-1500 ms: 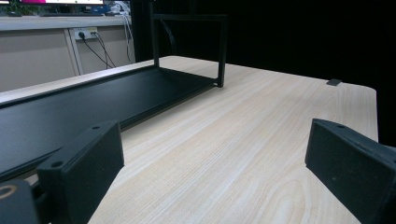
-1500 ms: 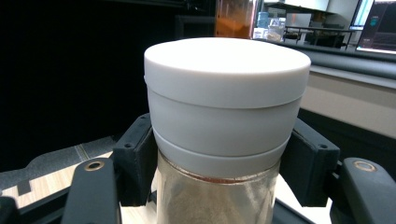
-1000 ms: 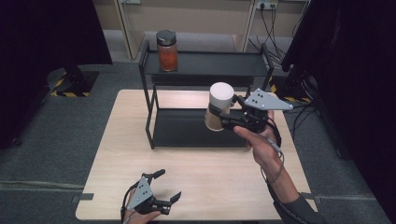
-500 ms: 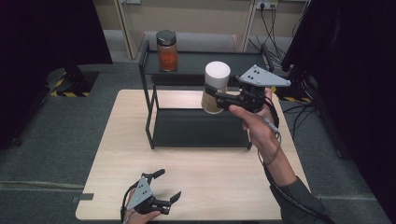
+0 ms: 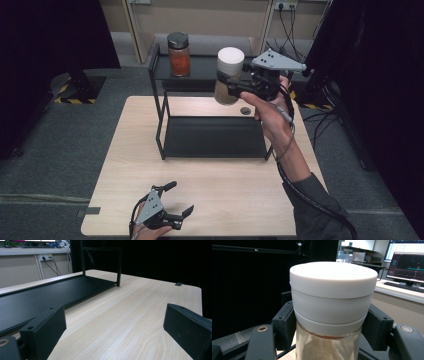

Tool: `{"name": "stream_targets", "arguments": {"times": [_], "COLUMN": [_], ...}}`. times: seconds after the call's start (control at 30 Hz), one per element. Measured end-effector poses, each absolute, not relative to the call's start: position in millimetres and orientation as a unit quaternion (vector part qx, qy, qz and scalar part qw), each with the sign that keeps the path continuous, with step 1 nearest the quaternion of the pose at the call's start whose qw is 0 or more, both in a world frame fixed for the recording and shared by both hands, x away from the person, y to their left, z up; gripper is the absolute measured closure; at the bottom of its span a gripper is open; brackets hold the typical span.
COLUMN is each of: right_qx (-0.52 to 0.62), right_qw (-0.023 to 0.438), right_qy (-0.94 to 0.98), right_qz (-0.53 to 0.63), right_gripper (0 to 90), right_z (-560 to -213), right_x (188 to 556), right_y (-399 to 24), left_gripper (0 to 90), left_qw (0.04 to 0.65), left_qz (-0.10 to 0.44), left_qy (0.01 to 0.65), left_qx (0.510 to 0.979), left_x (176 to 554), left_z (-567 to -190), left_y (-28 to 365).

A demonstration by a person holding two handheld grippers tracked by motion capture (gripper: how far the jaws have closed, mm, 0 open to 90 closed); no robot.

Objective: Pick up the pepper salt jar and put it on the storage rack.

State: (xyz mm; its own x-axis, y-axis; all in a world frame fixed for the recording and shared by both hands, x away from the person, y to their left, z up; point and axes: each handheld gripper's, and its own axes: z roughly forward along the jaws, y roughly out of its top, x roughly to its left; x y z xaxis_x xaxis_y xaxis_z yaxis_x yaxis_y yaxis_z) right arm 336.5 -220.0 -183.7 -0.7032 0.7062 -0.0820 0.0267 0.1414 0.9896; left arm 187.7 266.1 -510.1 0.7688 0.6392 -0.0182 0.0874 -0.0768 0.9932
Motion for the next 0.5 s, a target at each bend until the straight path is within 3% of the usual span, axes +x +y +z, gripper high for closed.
{"name": "stream_targets", "arguments": {"times": [0.5], "right_qx": [0.297], "right_qw": [0.308], "right_qy": [0.697], "right_qz": [0.575], "right_gripper": [35.7], "right_z": [-161], "right_x": [363], "right_y": [-196], "left_gripper": [3.9], "left_qw": [0.629], "left_qz": [0.219], "left_qy": [0.257], "left_qx": [0.7], "left_x": [187], "left_z": [-510], "left_y": [267]}}
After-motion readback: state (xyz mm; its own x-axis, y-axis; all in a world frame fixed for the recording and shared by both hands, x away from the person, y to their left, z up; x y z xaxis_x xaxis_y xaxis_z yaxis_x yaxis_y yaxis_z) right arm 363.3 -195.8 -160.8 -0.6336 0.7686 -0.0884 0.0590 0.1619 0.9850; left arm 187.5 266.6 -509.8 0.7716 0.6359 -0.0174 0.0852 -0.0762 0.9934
